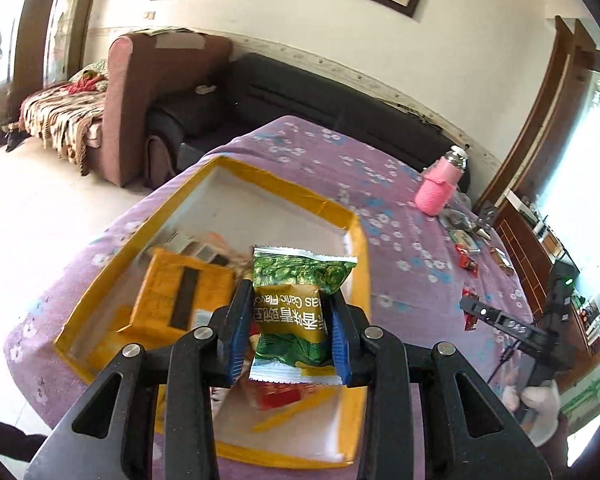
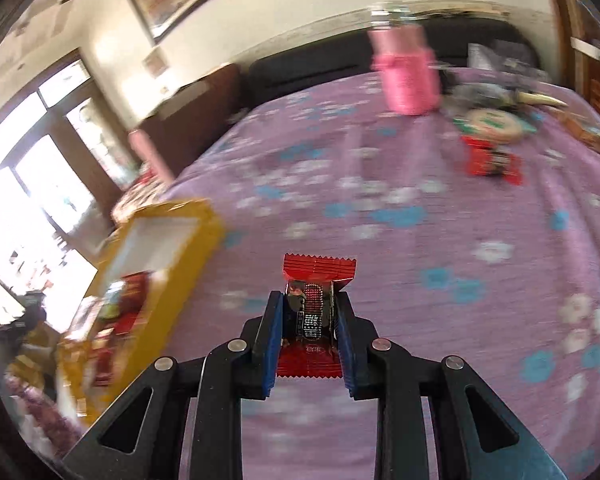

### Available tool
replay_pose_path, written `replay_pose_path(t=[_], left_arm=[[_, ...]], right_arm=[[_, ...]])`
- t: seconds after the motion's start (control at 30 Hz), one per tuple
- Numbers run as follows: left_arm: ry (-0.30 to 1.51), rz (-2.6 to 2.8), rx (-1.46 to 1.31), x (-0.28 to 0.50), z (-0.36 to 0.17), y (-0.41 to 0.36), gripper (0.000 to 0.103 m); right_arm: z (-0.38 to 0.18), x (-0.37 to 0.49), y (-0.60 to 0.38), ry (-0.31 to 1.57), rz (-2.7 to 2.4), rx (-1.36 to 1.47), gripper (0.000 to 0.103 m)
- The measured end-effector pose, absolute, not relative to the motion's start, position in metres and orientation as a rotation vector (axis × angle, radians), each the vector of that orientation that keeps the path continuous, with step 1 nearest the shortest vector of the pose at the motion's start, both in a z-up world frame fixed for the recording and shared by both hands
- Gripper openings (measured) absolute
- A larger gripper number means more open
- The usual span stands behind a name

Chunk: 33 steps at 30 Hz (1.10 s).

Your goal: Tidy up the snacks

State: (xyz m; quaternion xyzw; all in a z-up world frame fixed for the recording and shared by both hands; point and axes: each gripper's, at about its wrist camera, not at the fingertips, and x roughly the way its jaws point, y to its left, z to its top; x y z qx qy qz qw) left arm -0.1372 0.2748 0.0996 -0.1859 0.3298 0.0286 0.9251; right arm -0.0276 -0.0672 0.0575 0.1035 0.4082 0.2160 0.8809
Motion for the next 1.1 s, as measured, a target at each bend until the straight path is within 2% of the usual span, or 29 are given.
replay_pose_path(t=[0.23, 0.53, 0.6, 0.67, 0.8, 0.87, 0.93, 1.1], left_arm=[[0.734, 0.077, -0.415, -0.131, 0.069, 0.292, 0.032], [0.741, 0.169, -0.356, -0.134, 0.059, 0.296, 0.033], [0.735, 0.183, -0.347, -0.135, 0.06, 0.297, 0.04], [0.721, 0.207, -0.327, -0.137, 0.064, 0.297, 0.054], [0.699, 0.257, -0.277, -0.142, 0.072, 0.297, 0.061], [0.689, 0.283, -0.264, -0.143, 0.076, 0.297, 0.068], [0.681, 0.301, -0.257, -0.144, 0.079, 0.296, 0.074], [0.69, 0.343, -0.224, -0.143, 0.083, 0.291, 0.075]], right_arm=[[0.081, -0.056, 0.04, 0.881, 0.692, 0.135, 0.026], [0.056, -0.067, 0.135, 0.964, 0.783, 0.011, 0.026], [0.049, -0.068, 0.144, 0.97, 0.782, -0.008, 0.028], [0.044, -0.07, 0.152, 0.967, 0.779, -0.024, 0.028], [0.042, -0.073, 0.153, 0.964, 0.792, -0.012, 0.036], [0.045, -0.075, 0.15, 0.951, 0.783, -0.009, 0.044], [0.048, -0.077, 0.145, 0.935, 0.782, 0.005, 0.045], [0.06, -0.083, 0.13, 0.887, 0.77, 0.023, 0.046]])
